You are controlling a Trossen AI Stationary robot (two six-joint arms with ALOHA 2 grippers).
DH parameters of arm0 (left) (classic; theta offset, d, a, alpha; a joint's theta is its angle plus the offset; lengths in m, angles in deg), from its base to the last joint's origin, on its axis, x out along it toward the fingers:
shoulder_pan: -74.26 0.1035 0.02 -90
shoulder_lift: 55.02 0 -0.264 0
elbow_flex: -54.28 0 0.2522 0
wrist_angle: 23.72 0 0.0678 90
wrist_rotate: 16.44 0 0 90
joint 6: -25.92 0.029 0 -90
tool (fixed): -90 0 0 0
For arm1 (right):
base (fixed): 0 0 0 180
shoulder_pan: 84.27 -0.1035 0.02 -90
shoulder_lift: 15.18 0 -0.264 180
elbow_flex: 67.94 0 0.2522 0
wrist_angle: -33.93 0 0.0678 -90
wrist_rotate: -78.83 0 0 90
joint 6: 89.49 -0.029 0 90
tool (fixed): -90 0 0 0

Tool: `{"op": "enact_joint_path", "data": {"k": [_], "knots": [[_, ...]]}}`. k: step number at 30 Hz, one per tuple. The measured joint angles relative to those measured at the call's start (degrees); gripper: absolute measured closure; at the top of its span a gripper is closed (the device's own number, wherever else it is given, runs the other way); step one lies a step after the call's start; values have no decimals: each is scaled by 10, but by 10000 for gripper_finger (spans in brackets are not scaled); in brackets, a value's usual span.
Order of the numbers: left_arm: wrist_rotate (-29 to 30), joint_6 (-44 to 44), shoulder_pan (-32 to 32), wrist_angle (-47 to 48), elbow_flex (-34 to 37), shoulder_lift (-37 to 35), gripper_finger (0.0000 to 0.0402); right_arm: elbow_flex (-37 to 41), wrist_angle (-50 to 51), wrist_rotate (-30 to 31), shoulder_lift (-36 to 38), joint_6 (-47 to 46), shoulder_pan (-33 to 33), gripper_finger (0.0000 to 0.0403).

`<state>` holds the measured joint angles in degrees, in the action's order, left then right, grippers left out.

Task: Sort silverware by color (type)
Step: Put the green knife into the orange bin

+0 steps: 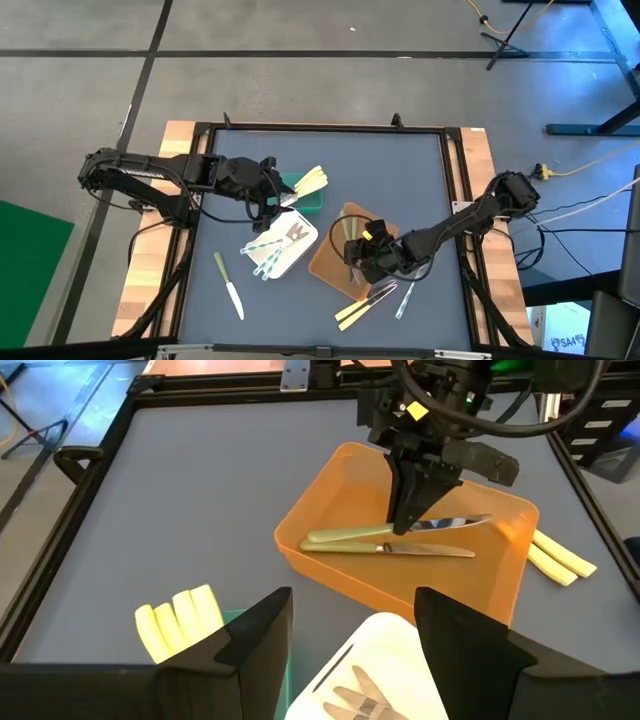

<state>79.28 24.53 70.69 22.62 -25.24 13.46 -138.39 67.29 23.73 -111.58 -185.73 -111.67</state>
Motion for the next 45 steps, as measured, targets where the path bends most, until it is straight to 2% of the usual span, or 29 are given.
{"op": "enact_joint_path", "data": {"k": [21,27,45], "knots": [[8,1,0,0,0,0,195,0,2,-1,0,0,0,378],[8,1,0,0,0,0,195,0,7,-35,0,1,0,377],[8,1,0,0,0,0,195,0,16,-35,0,1,0,377]]}}
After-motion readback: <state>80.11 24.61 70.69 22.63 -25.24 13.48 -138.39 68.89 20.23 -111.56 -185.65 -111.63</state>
